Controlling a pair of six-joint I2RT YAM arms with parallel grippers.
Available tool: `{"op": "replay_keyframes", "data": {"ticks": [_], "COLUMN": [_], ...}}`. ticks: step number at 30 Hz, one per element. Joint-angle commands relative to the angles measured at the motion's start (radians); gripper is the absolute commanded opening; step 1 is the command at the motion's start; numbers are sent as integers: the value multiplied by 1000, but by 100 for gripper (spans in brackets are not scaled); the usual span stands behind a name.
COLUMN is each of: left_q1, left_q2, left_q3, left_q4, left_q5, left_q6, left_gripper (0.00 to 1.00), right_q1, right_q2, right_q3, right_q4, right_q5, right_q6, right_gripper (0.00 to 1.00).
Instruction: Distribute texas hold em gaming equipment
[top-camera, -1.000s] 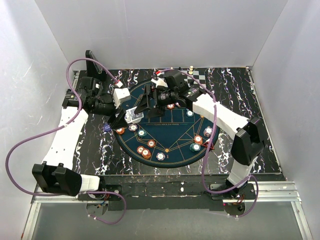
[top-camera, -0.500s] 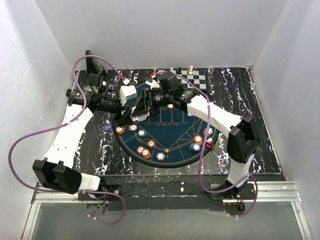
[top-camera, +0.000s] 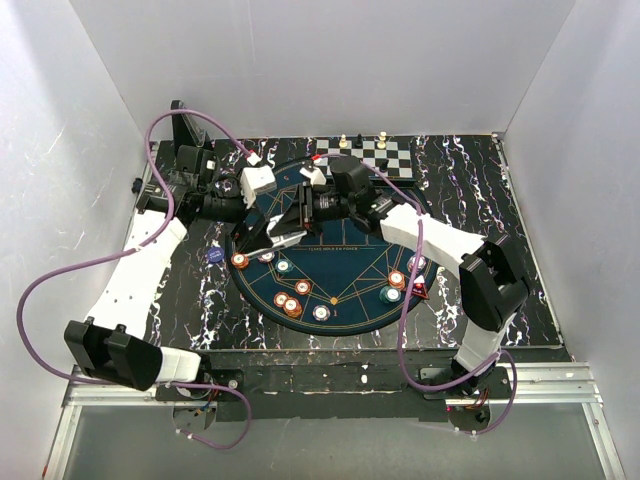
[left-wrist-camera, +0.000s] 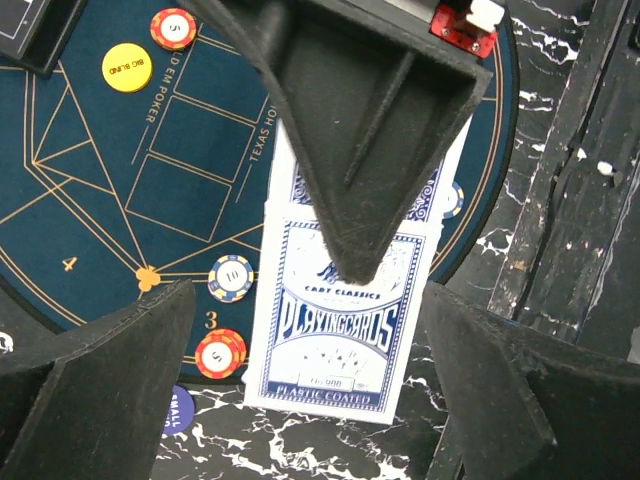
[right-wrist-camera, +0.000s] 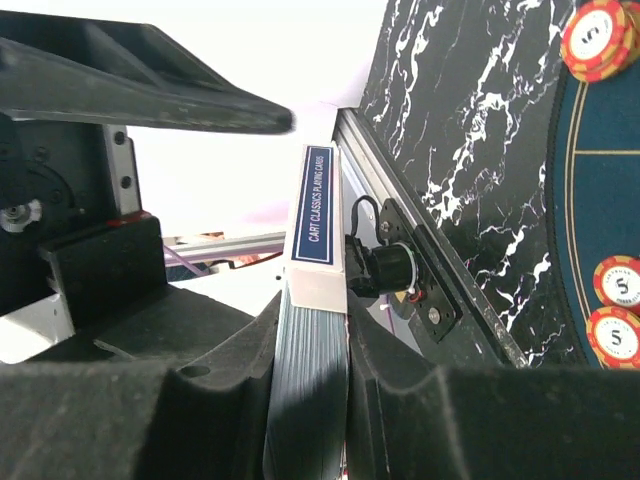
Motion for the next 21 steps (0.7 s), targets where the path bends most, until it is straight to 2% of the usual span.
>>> {"op": "replay_keyframes", "data": {"ticks": [1, 5, 9, 14, 17, 21], "left_q1": [1, 1, 1, 3, 3, 4], "left_q2": [-72, -140, -129, -181, -160, -123], "left_q3": [-59, -144, -168, -267, -250, -208], "left_q4": [89, 123, 125, 322, 367, 303], "left_q5": [38, 82, 96, 111, 113, 160], "left_q6": [7, 65, 114, 62, 36, 77], "left_gripper": [98, 98, 98, 98, 98, 98], "right_q1": [-23, -34, -32, -32, -32, -32], "right_q2": [-64, -68, -64, -71, -74, -74], "right_q3": [-82, -117, -125, -122, -126, -129], "right_q4": [168, 227, 276, 283, 299, 323], "right_q5": [-50, -67, -79, -88, -96, -103], "right_q6": [70, 108, 144, 148, 151, 170], "right_gripper": [23, 23, 22, 22, 22, 22]}}
